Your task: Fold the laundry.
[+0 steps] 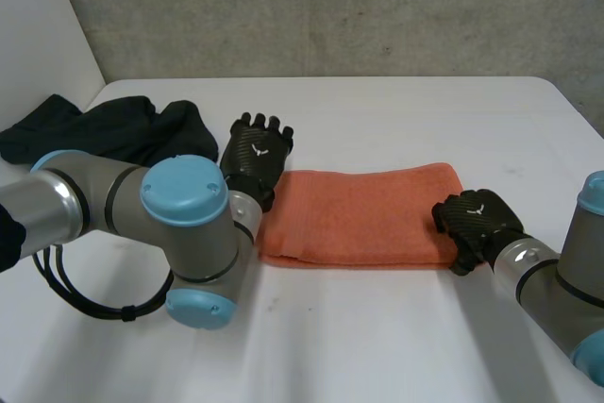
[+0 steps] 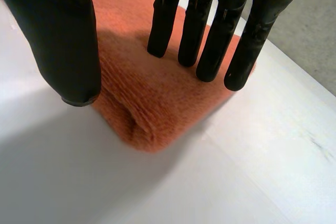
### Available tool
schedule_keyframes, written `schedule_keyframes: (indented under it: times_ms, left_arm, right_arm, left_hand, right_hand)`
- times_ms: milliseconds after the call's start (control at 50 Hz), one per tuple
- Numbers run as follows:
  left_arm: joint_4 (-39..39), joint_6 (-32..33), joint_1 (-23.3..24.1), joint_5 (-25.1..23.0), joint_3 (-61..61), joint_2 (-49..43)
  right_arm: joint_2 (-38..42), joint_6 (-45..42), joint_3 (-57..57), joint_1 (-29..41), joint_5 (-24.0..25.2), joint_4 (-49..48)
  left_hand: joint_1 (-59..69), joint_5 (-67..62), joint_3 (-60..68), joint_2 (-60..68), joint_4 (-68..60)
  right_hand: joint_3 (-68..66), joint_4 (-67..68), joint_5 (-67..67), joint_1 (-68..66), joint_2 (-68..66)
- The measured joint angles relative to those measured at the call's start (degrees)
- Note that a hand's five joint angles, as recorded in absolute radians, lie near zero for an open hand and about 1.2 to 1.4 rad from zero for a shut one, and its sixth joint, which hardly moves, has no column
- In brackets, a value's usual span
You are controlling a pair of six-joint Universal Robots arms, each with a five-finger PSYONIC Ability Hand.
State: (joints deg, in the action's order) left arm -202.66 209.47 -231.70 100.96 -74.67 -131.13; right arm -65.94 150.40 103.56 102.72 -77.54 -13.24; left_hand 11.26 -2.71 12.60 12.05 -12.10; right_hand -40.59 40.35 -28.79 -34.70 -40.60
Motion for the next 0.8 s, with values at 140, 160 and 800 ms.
schedule_keyframes:
  times_ms: [140, 160, 800]
  left_arm:
    - [0.1, 0.1, 0.2, 0.1, -2.3, 0.6]
    - [0.1, 0.1, 0.2, 0.1, -2.4, 0.7]
    - [0.9, -7.2, -2.2, 0.1, -11.0, 16.4]
  right_arm:
    - [0.0, -3.0, 0.8, -1.8, -1.5, -1.2]
    - [0.0, -3.1, 0.8, -1.9, -1.5, -1.3]
    - [3.0, -25.5, -14.3, 23.8, 1.1, -2.2]
  left_hand:
    - [0.0, 0.0, 0.0, 0.0, 0.0]
    - [0.0, 0.0, 0.0, 0.0, 0.0]
    - [0.0, 0.0, 0.0, 0.0, 0.2]
  right_hand:
    - [-12.0, 12.2, -11.9, -8.8, -12.4]
    - [-12.0, 12.2, -11.9, -8.8, -12.4]
    - [-27.1, 27.9, -28.0, -21.1, -26.9]
